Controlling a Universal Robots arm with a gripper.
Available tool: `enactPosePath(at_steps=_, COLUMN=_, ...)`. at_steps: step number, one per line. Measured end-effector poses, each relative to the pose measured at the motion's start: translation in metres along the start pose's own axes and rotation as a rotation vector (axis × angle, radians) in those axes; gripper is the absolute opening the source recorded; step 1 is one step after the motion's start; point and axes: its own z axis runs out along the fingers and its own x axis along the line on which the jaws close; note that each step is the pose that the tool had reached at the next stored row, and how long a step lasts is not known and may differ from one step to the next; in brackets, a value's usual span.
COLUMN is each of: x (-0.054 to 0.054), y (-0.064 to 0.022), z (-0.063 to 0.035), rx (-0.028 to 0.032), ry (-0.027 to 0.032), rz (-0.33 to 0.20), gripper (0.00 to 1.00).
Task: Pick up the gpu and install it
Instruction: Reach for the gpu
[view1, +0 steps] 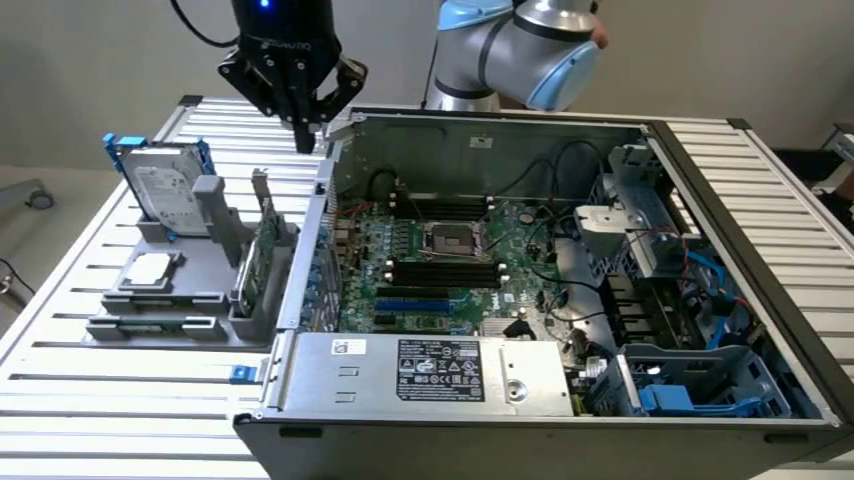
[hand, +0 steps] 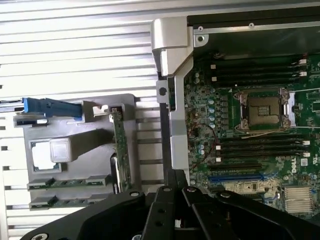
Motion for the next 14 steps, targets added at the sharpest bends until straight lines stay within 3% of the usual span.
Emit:
enactPosePath(at_steps=9, x=0.041, y=-0.0039, z=0.0134, rx=0.0002, ry=0.0015, rz=0.0, gripper=0.11)
enactPosePath(at_steps=14, x=0.051, y=-0.0121, z=0.0169, rx=0.0002, ry=0.0015, rz=-0.002, gripper=0.11)
